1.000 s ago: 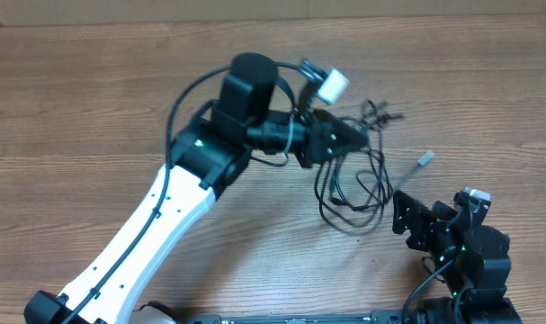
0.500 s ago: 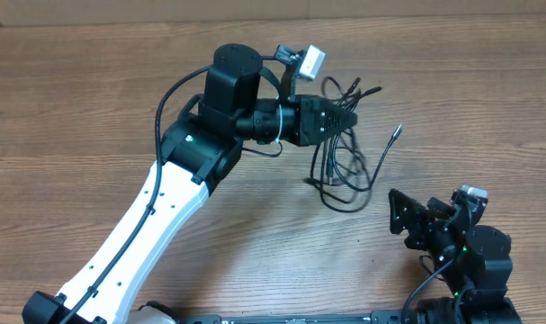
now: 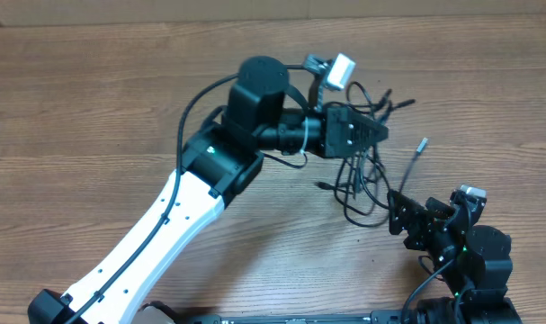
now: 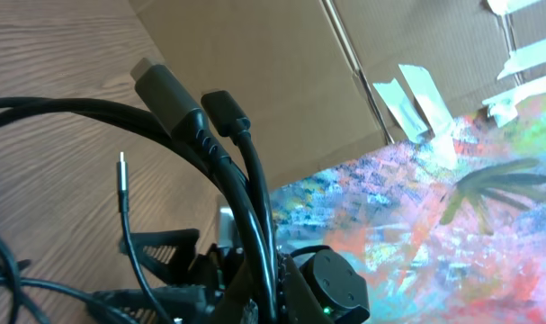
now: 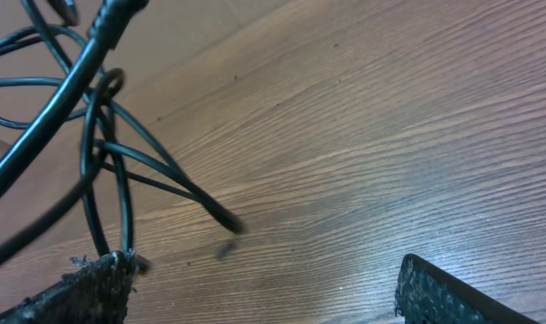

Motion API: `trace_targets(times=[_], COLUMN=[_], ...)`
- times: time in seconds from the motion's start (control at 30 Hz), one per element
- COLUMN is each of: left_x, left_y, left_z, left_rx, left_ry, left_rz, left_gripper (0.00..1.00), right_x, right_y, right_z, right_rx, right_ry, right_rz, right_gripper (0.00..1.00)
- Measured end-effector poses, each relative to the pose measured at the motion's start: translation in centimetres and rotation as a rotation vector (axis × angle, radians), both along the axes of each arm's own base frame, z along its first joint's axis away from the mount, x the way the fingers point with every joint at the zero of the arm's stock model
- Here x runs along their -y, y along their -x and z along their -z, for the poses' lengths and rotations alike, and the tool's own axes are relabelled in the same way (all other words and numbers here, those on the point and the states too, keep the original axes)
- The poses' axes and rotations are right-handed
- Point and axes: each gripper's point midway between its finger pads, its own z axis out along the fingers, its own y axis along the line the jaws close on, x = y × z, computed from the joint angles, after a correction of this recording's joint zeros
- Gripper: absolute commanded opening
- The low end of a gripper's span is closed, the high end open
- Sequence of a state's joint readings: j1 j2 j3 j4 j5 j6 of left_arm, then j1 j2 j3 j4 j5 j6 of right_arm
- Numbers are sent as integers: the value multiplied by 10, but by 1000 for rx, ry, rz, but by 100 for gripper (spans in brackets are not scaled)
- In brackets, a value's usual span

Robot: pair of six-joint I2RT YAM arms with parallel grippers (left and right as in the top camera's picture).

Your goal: Untangle cables

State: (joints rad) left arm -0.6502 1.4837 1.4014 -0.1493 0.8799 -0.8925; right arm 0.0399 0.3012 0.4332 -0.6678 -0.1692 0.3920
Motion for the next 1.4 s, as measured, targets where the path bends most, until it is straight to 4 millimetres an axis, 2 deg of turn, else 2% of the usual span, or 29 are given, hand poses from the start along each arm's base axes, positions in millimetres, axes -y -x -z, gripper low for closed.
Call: trace_targets(times=[0.3, 0.5, 0.63, 0.93, 1.17, 1.3, 1.4], left_x=[6, 15, 21, 22, 24, 25, 28], left_y=[4, 30, 42, 28, 23, 25, 31], left_z=[-2, -4, -4, -3, -21, -23, -23], left_rx=[-20, -46, -47, -31, -21, -51, -66], left_ry=[6, 17, 17, 9, 74, 81, 81], left_rz=[-7, 100, 134, 55, 34, 37, 53], left_gripper=[4, 4, 4, 4, 4, 4, 4], right_x=[1, 14, 13, 3, 3, 3, 3], right_y=[0, -4, -4, 3, 4, 1, -2], right_z=[0, -3, -3, 7, 8, 4, -3], right_rx=[0, 19, 21, -31, -37, -18, 16], right_ry=[3, 36, 34, 11, 9, 8, 5], right_rz=[6, 72, 68, 17, 14, 14, 15], right_gripper=[91, 91, 91, 91, 90, 90, 81])
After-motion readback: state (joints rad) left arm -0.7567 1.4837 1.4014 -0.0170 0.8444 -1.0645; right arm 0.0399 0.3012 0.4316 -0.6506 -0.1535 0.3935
